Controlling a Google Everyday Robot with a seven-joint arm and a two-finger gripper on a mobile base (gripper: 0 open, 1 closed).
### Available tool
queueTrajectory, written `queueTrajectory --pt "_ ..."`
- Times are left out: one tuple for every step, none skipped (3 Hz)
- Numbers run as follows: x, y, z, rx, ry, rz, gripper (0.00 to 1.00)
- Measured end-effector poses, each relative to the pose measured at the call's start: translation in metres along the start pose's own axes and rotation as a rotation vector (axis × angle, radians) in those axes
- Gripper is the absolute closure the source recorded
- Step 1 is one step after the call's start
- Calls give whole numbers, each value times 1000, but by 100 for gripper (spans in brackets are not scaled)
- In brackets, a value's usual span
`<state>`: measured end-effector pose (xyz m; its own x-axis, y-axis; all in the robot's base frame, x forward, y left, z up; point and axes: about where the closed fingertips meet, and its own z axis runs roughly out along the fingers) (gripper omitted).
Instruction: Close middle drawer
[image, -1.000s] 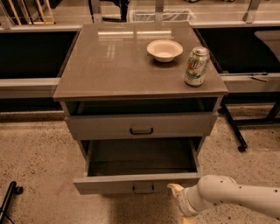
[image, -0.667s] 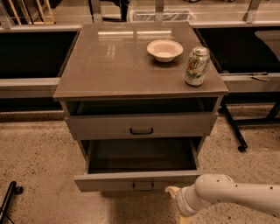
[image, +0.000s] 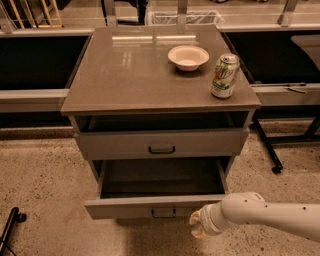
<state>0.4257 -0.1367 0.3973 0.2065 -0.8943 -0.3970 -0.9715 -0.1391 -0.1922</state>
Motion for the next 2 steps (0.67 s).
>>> queueTrajectory --pt "4 -29 -2 52 13 -29 86" --pt "12 -54 -1 129 3 -17 100"
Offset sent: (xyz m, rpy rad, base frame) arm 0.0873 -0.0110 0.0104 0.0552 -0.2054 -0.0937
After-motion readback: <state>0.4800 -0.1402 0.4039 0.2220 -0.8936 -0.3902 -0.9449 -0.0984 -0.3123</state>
